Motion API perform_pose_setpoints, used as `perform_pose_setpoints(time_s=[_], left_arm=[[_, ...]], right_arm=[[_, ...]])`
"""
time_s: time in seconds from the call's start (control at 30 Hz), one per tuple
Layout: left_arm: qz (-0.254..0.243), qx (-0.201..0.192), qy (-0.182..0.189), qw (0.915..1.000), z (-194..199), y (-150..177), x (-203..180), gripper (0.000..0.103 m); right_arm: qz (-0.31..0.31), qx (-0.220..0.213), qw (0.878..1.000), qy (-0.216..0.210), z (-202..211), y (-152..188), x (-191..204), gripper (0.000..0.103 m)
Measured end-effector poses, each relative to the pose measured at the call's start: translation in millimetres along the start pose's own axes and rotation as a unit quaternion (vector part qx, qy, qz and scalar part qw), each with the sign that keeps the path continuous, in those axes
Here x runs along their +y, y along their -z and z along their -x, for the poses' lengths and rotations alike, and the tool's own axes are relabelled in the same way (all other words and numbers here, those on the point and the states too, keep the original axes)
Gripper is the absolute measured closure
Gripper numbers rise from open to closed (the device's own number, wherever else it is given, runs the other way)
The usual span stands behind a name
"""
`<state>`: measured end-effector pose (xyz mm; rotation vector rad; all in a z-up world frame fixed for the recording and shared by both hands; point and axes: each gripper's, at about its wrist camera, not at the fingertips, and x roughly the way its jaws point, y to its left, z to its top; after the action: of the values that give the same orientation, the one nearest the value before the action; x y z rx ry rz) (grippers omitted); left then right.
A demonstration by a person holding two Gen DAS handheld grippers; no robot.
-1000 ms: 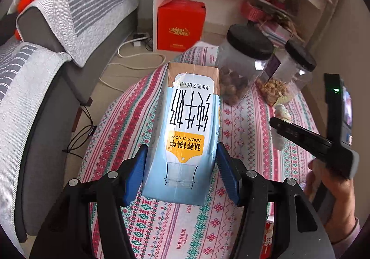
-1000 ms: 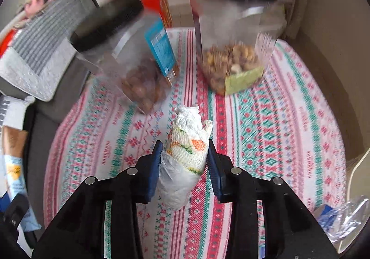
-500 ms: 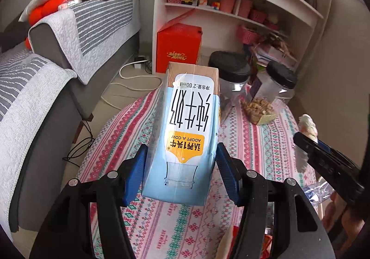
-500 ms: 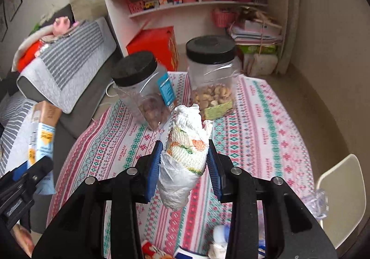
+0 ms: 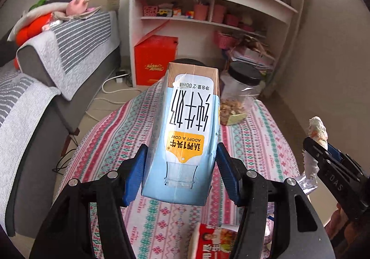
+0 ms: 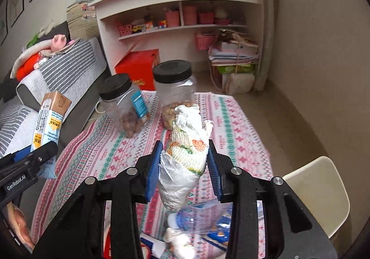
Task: Collect trash
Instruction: 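Lift the carton and tissue and carry both toward the white bin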
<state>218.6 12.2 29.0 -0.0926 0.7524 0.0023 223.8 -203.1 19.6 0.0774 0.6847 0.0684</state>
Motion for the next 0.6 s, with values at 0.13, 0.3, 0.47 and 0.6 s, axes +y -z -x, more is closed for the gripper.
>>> perform_pose_setpoints(time_s=[0.13, 0.3, 0.47, 0.6], left_arm=[[-0.012, -0.003, 0.004, 0.9999, 0, 1, -16, 0.044], [-0.026, -0.006, 0.013, 0.9996, -1, 1, -38, 0.044], [-0.034, -0.007, 0.021, 0.9992, -2, 1, -55, 0.045], [-0.042, -0.007, 0.032, 0.9986, -3, 2, -69, 0.048]], right_arm=[[-0.004, -0.009, 1.000, 0.009, 8, 1, -15, 0.067], [-0.021, -0.016, 0.999, 0.023, 13, 0, -39, 0.067], [-0.044, -0.019, 0.998, 0.038, 19, 1, -67, 0.067], [-0.060, -0.026, 0.997, 0.048, 28, 2, -85, 0.067]])
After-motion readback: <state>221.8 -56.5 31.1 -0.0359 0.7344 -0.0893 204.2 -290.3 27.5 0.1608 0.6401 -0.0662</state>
